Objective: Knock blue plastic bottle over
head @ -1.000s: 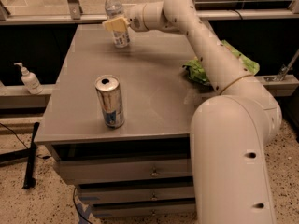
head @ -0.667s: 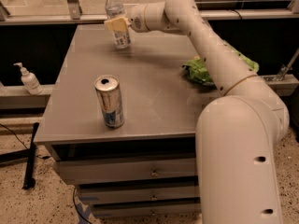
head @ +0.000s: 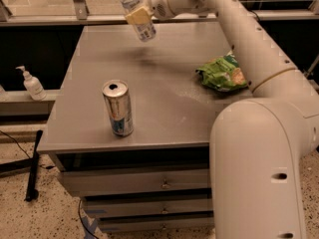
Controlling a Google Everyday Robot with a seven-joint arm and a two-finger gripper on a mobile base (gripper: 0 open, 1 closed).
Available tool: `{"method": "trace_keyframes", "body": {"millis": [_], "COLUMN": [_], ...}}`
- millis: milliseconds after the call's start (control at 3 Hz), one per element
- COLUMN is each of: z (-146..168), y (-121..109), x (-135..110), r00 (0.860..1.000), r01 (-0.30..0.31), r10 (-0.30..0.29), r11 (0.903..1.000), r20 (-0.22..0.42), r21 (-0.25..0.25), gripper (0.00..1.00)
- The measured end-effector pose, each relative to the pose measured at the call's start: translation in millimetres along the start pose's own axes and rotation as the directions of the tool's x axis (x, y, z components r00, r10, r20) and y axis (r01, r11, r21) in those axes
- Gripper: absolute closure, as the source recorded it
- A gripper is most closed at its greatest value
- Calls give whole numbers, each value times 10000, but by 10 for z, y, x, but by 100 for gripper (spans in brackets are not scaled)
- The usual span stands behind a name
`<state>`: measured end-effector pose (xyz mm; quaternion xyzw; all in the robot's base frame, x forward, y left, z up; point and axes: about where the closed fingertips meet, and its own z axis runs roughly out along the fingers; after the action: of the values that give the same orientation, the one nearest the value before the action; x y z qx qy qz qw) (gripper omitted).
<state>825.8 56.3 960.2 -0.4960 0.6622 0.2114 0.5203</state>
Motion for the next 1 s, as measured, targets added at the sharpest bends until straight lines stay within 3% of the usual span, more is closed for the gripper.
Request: {"method": "trace_keyframes", "body": {"millis": [333, 667, 1000], "z": [-414, -649, -775], "y": [-178, -75, 262], "x": [-77, 71, 383], "r00": [9813, 9358, 8846], "r01": [1515, 2403, 2399], "r10": [-1503, -2563, -3247], "r11": [9885, 9661, 9324], "r20": [-1199, -2420, -3347], "r21": [8, -941, -2704], "gripper": [100, 100, 100]}}
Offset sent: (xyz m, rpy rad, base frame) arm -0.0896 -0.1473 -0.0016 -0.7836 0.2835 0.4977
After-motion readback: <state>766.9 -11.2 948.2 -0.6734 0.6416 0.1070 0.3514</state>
